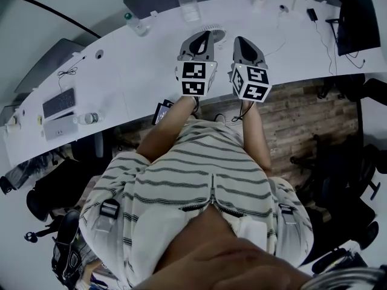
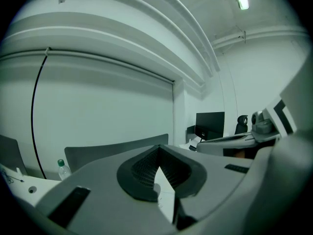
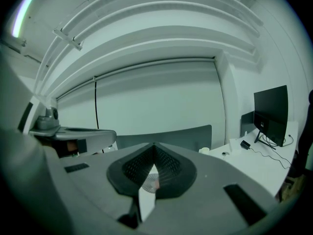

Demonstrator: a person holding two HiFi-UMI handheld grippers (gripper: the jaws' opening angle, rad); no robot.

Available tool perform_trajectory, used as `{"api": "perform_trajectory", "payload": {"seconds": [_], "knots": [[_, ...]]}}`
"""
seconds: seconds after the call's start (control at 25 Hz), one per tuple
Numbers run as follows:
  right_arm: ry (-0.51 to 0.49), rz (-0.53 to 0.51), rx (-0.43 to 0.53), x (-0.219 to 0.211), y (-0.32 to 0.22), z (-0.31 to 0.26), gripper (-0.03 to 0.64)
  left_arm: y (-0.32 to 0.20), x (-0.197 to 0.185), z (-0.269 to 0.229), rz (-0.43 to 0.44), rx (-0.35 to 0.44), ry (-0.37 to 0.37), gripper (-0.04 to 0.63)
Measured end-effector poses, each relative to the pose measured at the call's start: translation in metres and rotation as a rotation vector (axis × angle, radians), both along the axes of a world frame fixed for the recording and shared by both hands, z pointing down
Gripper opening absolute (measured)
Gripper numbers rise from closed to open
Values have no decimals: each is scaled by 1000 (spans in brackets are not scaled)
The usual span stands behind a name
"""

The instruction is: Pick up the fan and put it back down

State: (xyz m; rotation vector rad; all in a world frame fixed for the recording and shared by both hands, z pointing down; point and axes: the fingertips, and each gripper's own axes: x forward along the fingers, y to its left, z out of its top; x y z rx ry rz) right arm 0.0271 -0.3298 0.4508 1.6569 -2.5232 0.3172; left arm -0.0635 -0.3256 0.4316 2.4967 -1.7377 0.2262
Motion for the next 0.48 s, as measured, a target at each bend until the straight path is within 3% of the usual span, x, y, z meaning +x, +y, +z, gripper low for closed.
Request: {"api": "perform_trajectory", "payload": {"seconds": [0.48], "knots": [[-15, -7, 25, 2, 13, -9, 11, 14, 6, -7, -5, 12, -15, 8]]}}
